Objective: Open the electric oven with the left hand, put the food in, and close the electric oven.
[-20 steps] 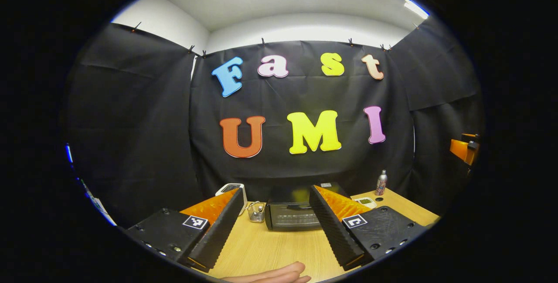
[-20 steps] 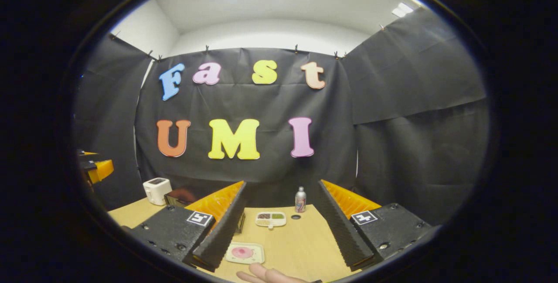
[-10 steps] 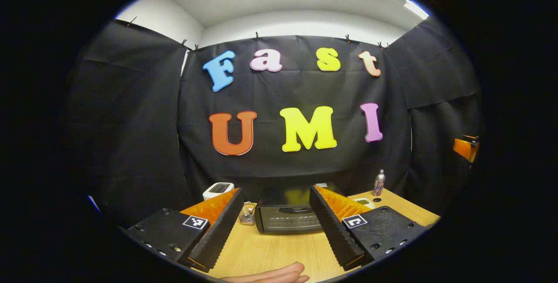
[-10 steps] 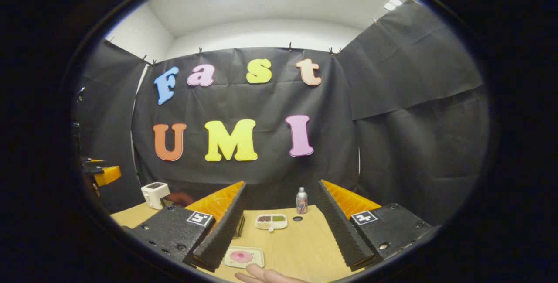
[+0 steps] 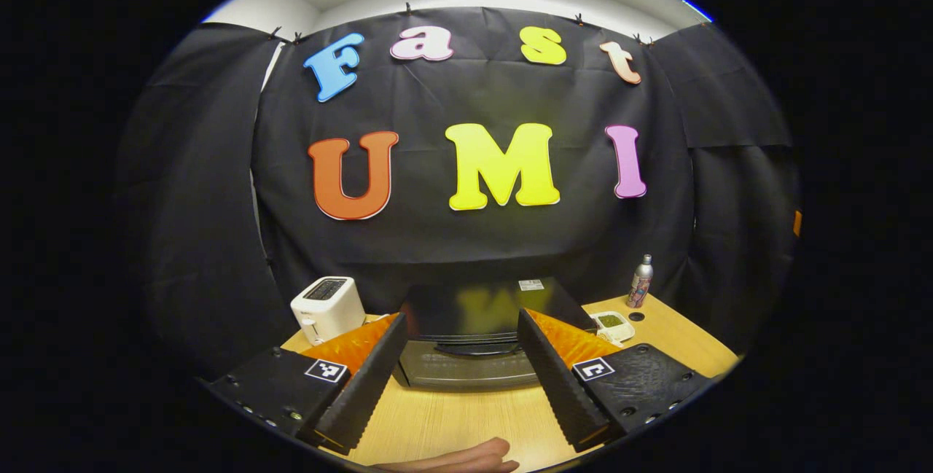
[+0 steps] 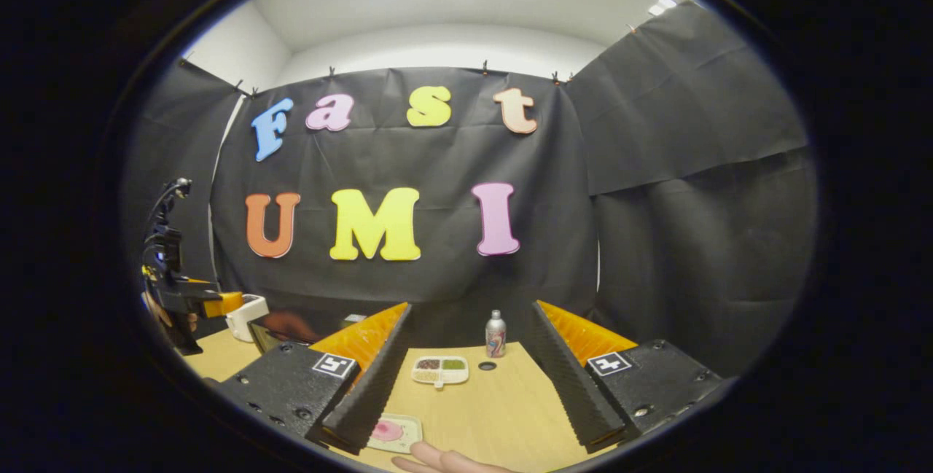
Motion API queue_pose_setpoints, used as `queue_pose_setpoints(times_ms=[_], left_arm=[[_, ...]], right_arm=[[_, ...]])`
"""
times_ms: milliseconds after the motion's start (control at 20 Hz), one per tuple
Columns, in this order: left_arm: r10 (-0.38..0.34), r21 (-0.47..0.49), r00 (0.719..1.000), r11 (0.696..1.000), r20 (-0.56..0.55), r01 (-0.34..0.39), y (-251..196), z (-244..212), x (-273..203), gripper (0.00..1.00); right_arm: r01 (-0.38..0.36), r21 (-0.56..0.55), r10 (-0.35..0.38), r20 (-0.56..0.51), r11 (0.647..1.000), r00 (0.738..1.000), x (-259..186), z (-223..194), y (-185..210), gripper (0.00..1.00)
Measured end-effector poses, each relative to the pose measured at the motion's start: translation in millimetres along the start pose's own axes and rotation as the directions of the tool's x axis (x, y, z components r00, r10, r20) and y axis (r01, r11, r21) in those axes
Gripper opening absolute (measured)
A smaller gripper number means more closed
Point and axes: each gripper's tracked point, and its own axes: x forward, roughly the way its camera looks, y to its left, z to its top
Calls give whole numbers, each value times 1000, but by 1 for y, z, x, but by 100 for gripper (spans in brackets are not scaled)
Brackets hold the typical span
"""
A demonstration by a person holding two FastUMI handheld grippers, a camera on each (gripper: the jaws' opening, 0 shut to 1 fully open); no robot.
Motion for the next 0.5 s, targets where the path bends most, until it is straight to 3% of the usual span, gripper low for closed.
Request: queue_pose_setpoints(times_ms=[150,350,500], left_arm=[[9,-10,998,1000,-60,-9,-8,-17,31,96],[19,1,989,1000,-144,-19,-9,-45,74,96],[11,-14,979,1000,-203,-15,-11,-64,99,96]], right_arm=[[1,-14,-1,-15,1000,1000,10,-7,-4,100],[18,-29,-18,-18,999,1000,26,-12,-12,96],[34,-27,-35,-21,999,999,33,-17,-20,100]])
